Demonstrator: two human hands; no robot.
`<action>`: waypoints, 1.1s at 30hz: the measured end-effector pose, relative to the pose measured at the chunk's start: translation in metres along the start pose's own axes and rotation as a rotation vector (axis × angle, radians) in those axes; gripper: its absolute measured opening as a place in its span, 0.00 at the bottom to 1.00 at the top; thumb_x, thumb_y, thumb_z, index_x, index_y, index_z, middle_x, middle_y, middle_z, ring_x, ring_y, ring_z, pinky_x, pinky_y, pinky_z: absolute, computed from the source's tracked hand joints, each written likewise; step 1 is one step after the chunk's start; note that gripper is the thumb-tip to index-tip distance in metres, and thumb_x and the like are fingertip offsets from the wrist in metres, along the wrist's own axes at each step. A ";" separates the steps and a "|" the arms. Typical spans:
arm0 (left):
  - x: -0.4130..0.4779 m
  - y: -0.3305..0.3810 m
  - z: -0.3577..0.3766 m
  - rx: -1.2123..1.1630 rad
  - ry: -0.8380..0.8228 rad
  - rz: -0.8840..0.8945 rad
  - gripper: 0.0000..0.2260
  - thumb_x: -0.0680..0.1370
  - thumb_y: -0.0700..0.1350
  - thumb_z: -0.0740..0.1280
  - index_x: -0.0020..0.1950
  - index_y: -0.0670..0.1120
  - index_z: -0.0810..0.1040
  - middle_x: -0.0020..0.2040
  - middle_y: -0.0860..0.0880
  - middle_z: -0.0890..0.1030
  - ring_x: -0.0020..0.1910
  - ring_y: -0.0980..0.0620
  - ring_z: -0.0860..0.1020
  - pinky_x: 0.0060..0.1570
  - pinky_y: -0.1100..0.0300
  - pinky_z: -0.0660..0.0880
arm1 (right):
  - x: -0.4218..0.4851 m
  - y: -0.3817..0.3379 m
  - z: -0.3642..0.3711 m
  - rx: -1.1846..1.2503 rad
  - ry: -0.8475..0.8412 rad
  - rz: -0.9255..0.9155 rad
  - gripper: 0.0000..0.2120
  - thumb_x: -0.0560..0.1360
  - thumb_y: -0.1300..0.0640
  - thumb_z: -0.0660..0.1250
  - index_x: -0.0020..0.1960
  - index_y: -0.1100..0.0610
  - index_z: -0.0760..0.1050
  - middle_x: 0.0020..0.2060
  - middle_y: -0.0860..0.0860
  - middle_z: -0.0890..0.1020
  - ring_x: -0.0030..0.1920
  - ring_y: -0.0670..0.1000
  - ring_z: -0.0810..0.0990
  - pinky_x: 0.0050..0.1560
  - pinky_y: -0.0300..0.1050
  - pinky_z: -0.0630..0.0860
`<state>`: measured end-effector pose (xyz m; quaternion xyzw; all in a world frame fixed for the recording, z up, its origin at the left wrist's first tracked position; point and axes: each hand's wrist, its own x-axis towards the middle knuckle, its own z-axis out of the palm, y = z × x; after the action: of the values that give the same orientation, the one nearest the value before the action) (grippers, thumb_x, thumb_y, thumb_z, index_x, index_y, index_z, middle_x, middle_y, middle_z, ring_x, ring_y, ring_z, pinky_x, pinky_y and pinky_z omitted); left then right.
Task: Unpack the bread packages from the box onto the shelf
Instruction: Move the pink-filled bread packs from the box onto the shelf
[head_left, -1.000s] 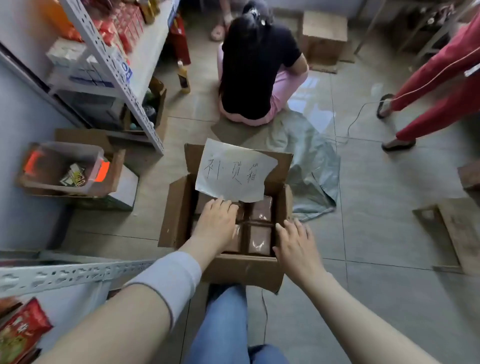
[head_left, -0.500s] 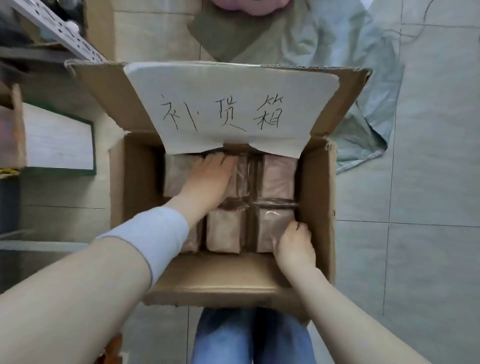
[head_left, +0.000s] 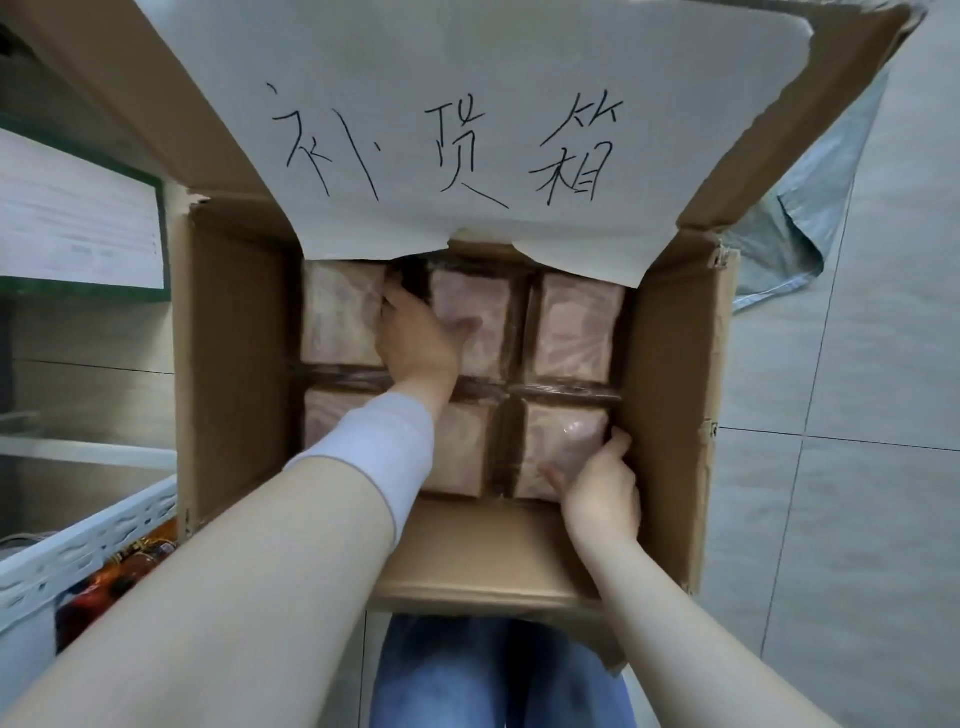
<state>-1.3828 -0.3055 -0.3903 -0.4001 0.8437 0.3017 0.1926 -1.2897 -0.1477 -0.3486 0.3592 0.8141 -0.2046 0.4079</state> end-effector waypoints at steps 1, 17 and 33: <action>0.002 -0.001 -0.001 0.011 -0.017 0.012 0.39 0.65 0.53 0.76 0.69 0.41 0.63 0.66 0.40 0.72 0.66 0.41 0.69 0.64 0.51 0.69 | 0.000 -0.001 -0.001 -0.007 0.000 0.019 0.34 0.69 0.52 0.73 0.67 0.61 0.59 0.58 0.62 0.77 0.59 0.63 0.75 0.55 0.54 0.72; -0.136 -0.006 -0.151 -0.566 -0.031 0.325 0.19 0.70 0.39 0.73 0.52 0.48 0.66 0.47 0.54 0.77 0.47 0.55 0.76 0.47 0.71 0.71 | -0.102 0.025 -0.056 0.461 -0.067 -0.327 0.25 0.69 0.50 0.73 0.61 0.59 0.71 0.53 0.53 0.80 0.57 0.54 0.78 0.56 0.44 0.72; -0.509 -0.256 -0.556 -1.187 0.871 0.328 0.11 0.67 0.50 0.71 0.46 0.50 0.75 0.46 0.52 0.81 0.48 0.53 0.80 0.51 0.56 0.78 | -0.567 0.024 -0.060 0.242 -0.775 -1.190 0.12 0.73 0.63 0.67 0.55 0.63 0.73 0.38 0.51 0.82 0.32 0.44 0.82 0.31 0.35 0.78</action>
<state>-0.9187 -0.5175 0.2210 -0.3889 0.5882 0.5451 -0.4536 -1.0705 -0.3311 0.1452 -0.2011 0.6400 -0.5938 0.4442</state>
